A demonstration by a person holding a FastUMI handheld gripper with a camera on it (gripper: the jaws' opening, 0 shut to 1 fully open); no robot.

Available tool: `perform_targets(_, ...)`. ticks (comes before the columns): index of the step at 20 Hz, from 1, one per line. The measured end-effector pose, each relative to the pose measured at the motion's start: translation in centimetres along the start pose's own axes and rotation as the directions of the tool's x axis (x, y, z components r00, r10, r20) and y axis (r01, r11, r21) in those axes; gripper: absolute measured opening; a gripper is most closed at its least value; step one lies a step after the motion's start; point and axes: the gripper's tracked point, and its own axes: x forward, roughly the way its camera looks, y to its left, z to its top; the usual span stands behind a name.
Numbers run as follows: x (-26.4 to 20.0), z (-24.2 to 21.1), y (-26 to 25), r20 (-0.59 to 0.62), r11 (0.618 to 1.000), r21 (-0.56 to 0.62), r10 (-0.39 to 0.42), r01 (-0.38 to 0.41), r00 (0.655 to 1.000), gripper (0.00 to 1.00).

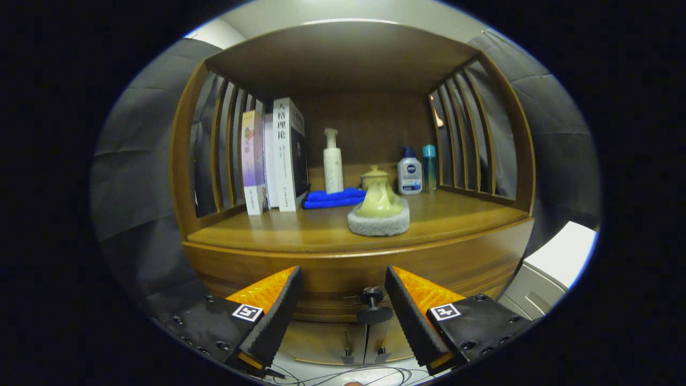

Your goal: Pull open the drawer, take out the items inside it, and place them on the countertop above the cabinet.

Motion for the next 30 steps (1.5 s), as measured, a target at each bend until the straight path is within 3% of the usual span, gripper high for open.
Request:
perform_targets(5,-4.7,6.8,0.2,0.102,0.994,-0.102,-0.017,0.028,0.995,0.97)
perform_targets(10,-7.8,11.5,0.8,0.156,0.999,-0.04,0.02,-0.014,0.988,0.97)
perform_targets(30,-8.6,12.6,-0.2,0.119,0.999,-0.034,0.031,-0.027,0.992,0.97)
